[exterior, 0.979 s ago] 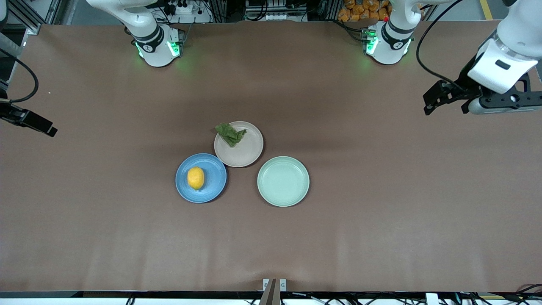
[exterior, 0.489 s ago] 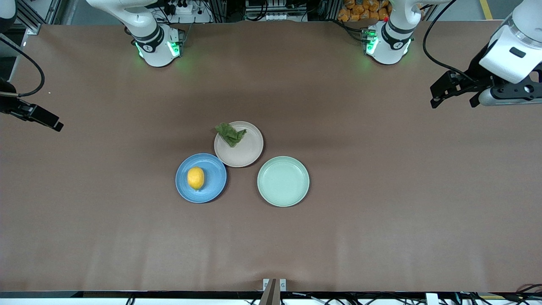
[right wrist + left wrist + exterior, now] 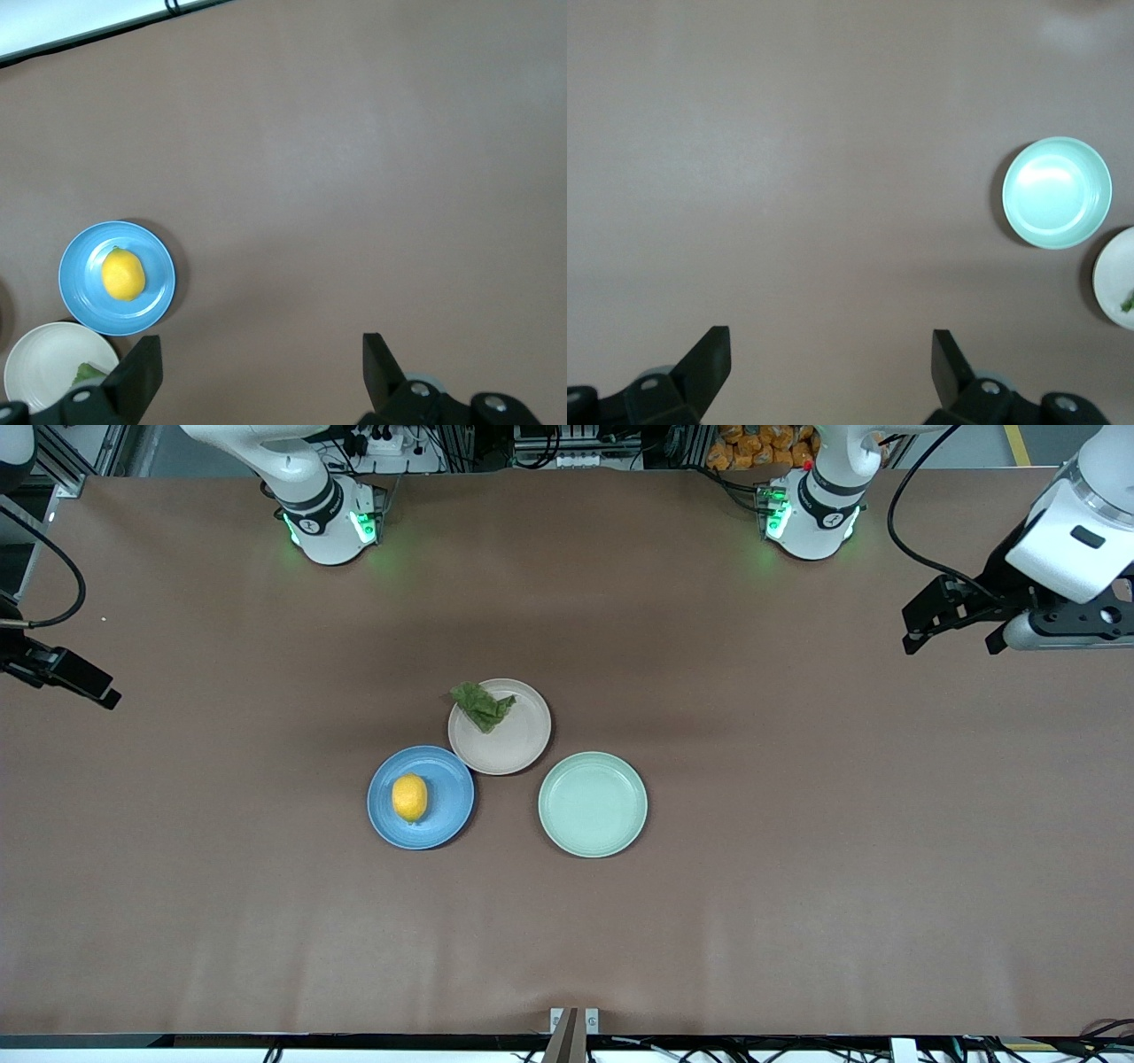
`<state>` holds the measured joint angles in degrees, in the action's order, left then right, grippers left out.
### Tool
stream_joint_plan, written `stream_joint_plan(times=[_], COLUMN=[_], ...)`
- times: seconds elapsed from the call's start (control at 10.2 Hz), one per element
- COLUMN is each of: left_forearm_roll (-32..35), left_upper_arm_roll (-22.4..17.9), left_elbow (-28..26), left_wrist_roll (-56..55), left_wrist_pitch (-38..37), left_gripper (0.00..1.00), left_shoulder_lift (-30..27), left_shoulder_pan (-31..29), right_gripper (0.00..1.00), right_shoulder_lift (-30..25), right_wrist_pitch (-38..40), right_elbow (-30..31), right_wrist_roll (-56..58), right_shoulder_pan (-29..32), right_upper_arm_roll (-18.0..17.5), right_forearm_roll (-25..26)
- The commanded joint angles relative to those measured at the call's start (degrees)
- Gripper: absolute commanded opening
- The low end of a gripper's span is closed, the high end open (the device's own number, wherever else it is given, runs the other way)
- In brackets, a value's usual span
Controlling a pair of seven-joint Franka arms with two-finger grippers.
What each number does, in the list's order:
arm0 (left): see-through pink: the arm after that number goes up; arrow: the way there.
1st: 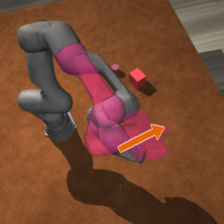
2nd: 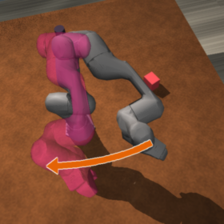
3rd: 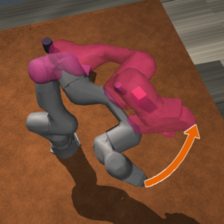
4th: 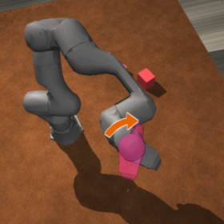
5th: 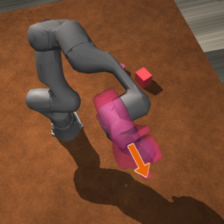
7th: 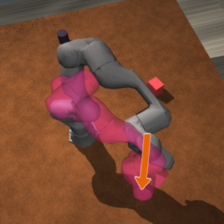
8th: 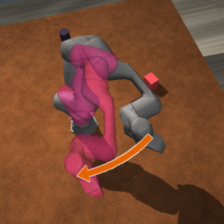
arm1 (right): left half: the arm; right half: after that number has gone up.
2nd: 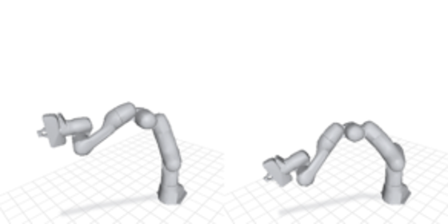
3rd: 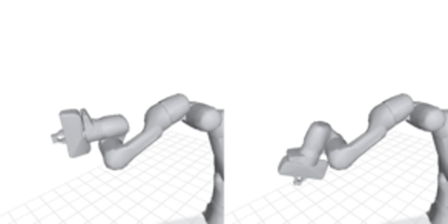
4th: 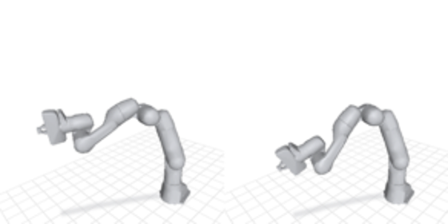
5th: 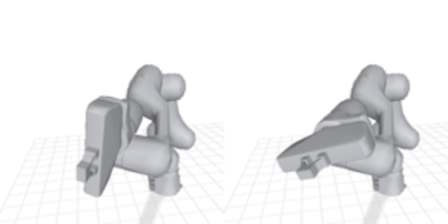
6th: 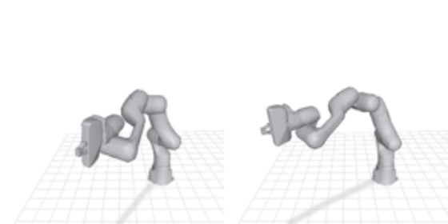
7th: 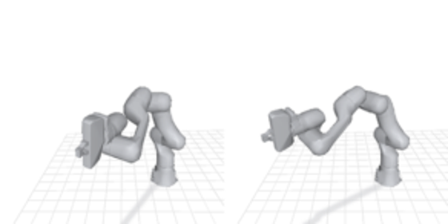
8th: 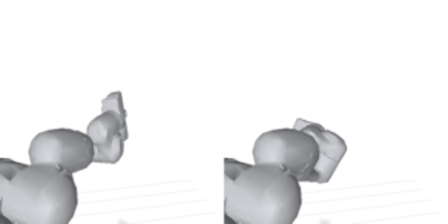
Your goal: Place lemon and lettuce in plates
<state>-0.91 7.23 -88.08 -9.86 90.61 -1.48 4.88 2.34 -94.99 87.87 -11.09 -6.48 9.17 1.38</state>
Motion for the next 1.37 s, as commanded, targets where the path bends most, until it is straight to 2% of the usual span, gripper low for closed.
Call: stream_joint_plan(times=[0.0, 1.27], left_forearm_roll=[-0.32, -0.41], left_upper_arm_roll=[0.16, 0.15], left_elbow=[1.60, 1.33], left_wrist_roll=[6.58, 3.62], left_wrist_pitch=[-2.55, -2.46], left_gripper=[1.00, 1.00], left_shoulder_lift=[0.08, -0.36], left_shoulder_pan=[-0.57, -0.83], right_gripper=[1.00, 1.00], right_shoulder_lift=[-0.05, 0.65], right_wrist_pitch=[-0.99, -0.29], right_elbow=[-1.21, -1.83], right_wrist_roll=[6.43, 6.87], right_shoulder_pan=[1.03, 0.86], right_upper_arm_roll=[-0.29, -0.38], right_forearm_roll=[0.73, 0.03])
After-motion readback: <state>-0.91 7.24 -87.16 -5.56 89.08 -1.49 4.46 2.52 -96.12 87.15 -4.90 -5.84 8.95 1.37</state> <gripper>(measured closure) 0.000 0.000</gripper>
